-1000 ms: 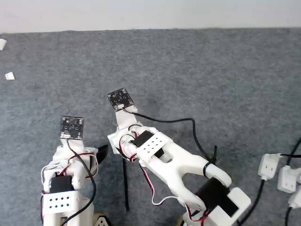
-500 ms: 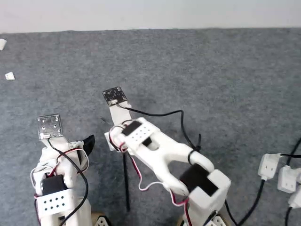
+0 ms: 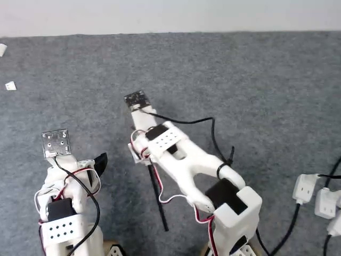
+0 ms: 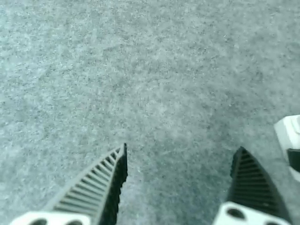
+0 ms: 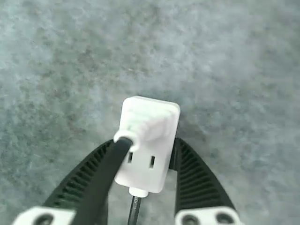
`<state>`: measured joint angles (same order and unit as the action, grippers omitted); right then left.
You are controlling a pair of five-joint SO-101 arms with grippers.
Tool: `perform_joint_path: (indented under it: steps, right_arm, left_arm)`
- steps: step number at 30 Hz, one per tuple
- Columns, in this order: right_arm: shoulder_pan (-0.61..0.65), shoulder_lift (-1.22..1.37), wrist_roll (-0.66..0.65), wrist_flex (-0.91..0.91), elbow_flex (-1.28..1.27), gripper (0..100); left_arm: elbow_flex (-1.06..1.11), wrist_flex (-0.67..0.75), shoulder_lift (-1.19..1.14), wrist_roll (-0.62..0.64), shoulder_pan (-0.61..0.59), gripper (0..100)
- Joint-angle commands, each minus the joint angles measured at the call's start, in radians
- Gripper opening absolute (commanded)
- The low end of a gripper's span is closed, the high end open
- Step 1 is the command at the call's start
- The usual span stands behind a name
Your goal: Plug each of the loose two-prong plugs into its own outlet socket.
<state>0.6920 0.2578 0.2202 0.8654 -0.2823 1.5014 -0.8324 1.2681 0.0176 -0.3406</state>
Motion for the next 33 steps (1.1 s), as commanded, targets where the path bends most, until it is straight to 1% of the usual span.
perform_joint_path:
  steps: [1,5,7,9,14,18,22,26,30,33]
  right_arm:
    - [-0.044,-0.111,-0.046,0.091,0.040,0.9]
    - [-0.064,-0.285,-0.101,0.214,0.006,0.9]
    - [-0.097,-0.400,-0.107,0.268,-0.018,0.9]
    - [-0.154,-0.510,-0.141,0.297,-0.051,0.9]
    - [-0.354,-0.748,-0.221,0.331,-0.167,0.9]
    - [-0.573,-0.860,-0.295,0.315,-0.242,0.9]
    - [-0.805,-0.858,-0.408,0.305,-0.276,0.9]
    - [-0.986,-0.792,-0.482,0.203,-0.325,0.9]
    - [-1.102,-0.691,-0.505,0.062,-0.347,0.9]
    - [-1.161,-0.607,-0.505,-0.031,-0.342,0.9]
  left_arm:
    - [-0.051,0.038,0.005,0.005,-0.003,33]
    - [-0.051,0.038,0.005,0.005,-0.003,33]
    - [-0.051,0.038,0.005,0.005,-0.003,33]
    - [-0.051,0.038,0.005,0.005,-0.003,33]
    - [-0.050,0.038,0.005,0.003,-0.003,33]
    - [-0.050,0.038,0.005,0.003,-0.002,33]
    - [-0.050,0.038,0.005,0.003,0.000,33]
    - [-0.038,0.068,0.005,0.003,0.002,33]
    - [-0.035,0.071,0.005,0.003,0.002,33]
    - [-0.035,0.071,0.005,0.003,0.002,33]
